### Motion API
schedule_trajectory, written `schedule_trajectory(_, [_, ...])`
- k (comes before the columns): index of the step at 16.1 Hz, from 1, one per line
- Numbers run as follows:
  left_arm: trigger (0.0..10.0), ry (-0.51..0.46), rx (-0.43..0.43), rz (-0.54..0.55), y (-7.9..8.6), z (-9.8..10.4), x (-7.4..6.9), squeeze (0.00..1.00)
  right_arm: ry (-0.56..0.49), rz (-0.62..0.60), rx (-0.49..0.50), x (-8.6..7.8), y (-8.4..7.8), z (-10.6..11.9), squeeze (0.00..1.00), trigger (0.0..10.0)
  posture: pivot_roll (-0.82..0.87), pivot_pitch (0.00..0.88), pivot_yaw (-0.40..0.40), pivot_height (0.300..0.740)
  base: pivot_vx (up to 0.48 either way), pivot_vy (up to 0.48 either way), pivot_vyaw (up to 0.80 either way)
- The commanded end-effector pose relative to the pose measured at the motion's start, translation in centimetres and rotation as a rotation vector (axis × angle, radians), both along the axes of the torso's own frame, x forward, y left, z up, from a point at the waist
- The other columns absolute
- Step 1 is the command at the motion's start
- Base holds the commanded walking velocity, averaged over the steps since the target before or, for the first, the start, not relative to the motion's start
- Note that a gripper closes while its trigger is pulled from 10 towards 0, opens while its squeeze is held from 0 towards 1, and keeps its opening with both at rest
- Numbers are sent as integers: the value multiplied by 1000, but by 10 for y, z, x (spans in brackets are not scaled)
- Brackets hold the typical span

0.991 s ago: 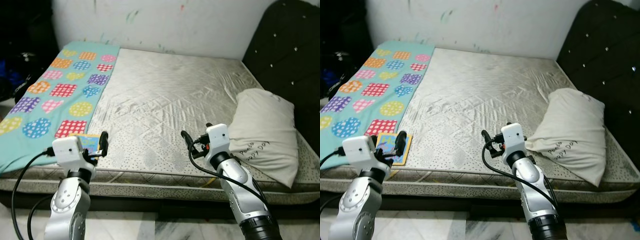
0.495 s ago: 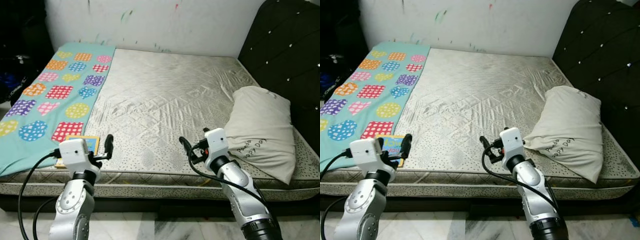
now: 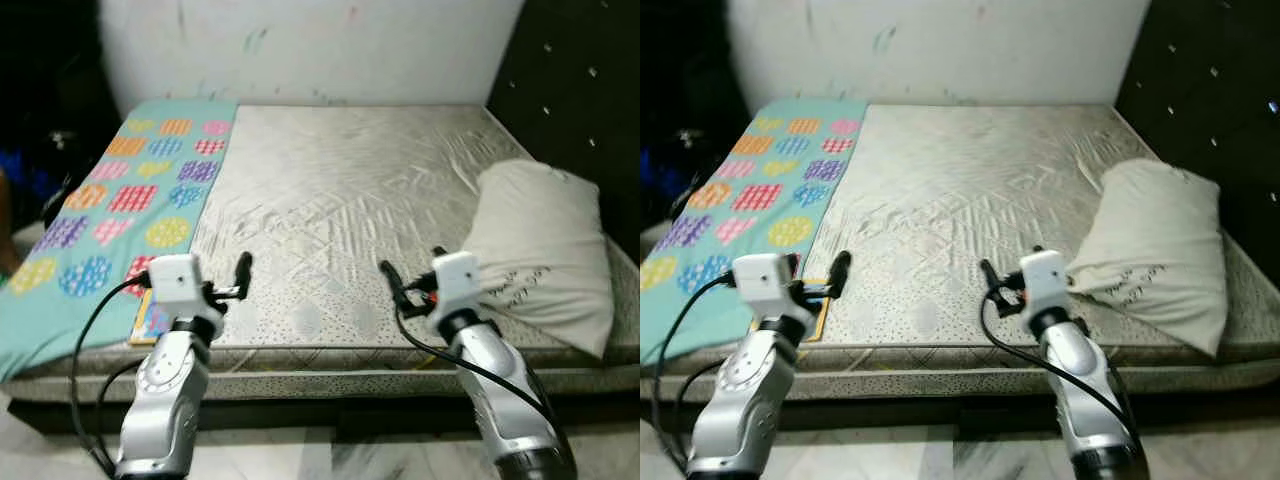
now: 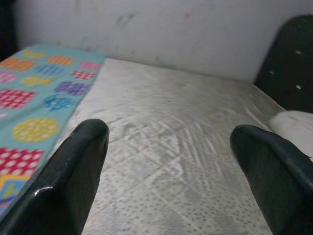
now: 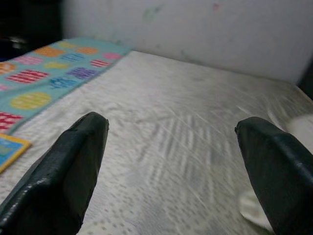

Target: Clean up the room

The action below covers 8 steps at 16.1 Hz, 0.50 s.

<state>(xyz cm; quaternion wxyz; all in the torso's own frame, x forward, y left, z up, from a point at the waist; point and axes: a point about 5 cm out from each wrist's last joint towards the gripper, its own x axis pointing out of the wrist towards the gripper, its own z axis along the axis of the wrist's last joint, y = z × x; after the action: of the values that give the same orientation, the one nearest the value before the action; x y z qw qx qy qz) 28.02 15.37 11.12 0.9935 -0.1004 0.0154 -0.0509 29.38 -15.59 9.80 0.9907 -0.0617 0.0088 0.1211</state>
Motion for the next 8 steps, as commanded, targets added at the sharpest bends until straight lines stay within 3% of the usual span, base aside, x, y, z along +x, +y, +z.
schedule_trajectory(1, [10000,10,7,-31,-5,-3,3,0,-30,-29,-5,-1,-6,7,0,10000,-196,0,49,740,0,0,0])
schedule_trajectory(4, [10000,8,10,-47,-7,-4,5,0,-23,-45,15,-8,-6,6,0,10000,-204,0,58,740,0,0,0])
schedule_trajectory(8, [10000,29,31,8,11,-11,-6,0,-8,-33,7,-9,1,4,0,10000,-160,0,29,740,0,0,0])
